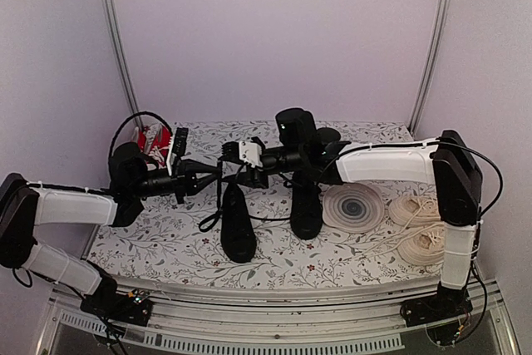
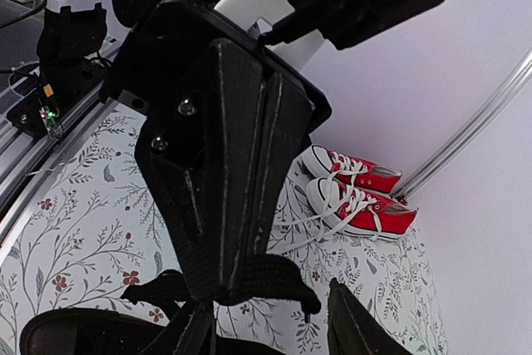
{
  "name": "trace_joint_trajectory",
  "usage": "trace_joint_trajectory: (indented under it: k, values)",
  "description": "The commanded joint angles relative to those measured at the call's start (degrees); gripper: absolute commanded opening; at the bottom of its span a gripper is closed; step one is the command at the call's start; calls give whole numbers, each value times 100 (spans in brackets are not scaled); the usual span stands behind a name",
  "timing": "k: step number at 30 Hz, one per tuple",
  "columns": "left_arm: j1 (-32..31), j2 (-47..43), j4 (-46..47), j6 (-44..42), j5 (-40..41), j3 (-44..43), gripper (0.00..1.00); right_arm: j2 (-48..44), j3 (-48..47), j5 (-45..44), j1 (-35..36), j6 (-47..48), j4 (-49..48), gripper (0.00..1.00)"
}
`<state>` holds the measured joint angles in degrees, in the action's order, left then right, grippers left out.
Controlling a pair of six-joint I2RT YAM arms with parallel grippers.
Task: Tie the shoes
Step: Pass from the left arm to the right
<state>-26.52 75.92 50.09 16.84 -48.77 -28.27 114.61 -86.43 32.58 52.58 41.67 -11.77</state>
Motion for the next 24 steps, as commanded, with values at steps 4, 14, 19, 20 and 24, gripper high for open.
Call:
trace_joint_trajectory:
  k: [4,14,19,20,24]
  values:
    - [78,112,36,145,-339,-153,0,1,18,228,78,60,-403,35]
    - [75,122,-114,78,-413,-169,0,-139,267,19,92,118,-527,1]
    - [76,90,-388,-57,-503,-187,0,-218,413,-436,78,-1,-594,1]
    - [74,75,-438,-91,-543,-187,0,-227,420,-483,73,-49,-598,1]
    - [77,-173,-1340,-541,-138,-332,55,-215,404,-630,-44,-510,-599,1]
